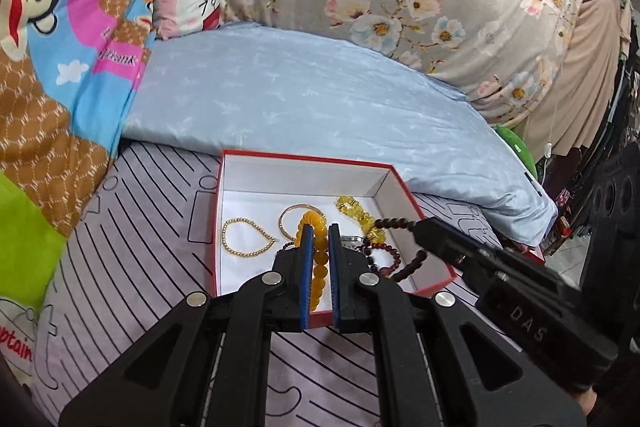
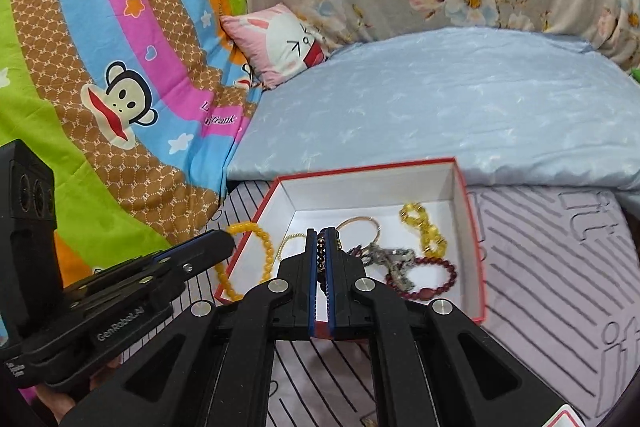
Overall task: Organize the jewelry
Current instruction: 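Carry both bracelets into the red box and open both tools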
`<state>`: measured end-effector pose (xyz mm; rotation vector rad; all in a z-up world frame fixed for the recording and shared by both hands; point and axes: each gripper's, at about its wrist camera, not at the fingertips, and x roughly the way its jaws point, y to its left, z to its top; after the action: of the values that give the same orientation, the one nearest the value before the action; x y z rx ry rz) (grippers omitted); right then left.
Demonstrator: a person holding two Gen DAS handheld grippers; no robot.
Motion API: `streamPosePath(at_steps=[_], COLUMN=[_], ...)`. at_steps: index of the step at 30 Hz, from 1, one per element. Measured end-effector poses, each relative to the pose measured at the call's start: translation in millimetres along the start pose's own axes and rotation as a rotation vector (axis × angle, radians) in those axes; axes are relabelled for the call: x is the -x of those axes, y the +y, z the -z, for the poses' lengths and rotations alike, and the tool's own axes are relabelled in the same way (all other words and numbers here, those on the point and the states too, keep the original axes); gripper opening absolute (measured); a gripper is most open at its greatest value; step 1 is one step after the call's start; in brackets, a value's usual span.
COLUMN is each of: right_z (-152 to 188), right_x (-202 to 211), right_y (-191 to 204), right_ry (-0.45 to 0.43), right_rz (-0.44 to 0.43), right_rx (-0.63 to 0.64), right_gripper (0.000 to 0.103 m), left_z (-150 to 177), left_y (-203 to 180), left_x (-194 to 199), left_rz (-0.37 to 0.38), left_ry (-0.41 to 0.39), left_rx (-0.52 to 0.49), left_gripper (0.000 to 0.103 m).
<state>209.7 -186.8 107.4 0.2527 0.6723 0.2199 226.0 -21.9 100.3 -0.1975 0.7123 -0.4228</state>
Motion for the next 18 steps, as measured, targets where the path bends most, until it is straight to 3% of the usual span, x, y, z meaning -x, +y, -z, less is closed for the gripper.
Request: streamPosePath(at_steps=[6,9,10,13,15,18], right_z=[13.8,20.4,22.2,25.9,27.4,32.1], right_x=[-36.2,-50.3,-51.2,-46.4,-40.3,-26.5], right_y=[-2.2,-10.7,-15.0,-26.1,-30.0,-31.8], right_ry=[0.081,0.114,0.114,0.104,0.09,0.067], right_rz=[-0.023,0.025,0.042,0.067,0.082,0.1], right_rx=[-0.031,-0.025,-0.032,-0.051,-0.051,-0.037], right_gripper=[0.004,0.005,0.009,0.018,0.022,0.027], left_z=[5.7,9.2,9.7,11.3,12.8,15.3], left_y=[17.3,18.3,18.8,22.5,24.2,20.8], left_x=[-31.2,-39.5,-40.2,-38.3,-33.0,-23.8], left_rz=[0.024,-0.05,-0.069,-0.1,-0.122,-0.169], left_ry=[0.058,0.06,0.055,0.046,0.027,-0.005], left_rx=[0.071,0.036,0.024,0.011,0.007,-0.034], left_gripper=[0.007,0.007,0.008,0.023,0.039,0.045])
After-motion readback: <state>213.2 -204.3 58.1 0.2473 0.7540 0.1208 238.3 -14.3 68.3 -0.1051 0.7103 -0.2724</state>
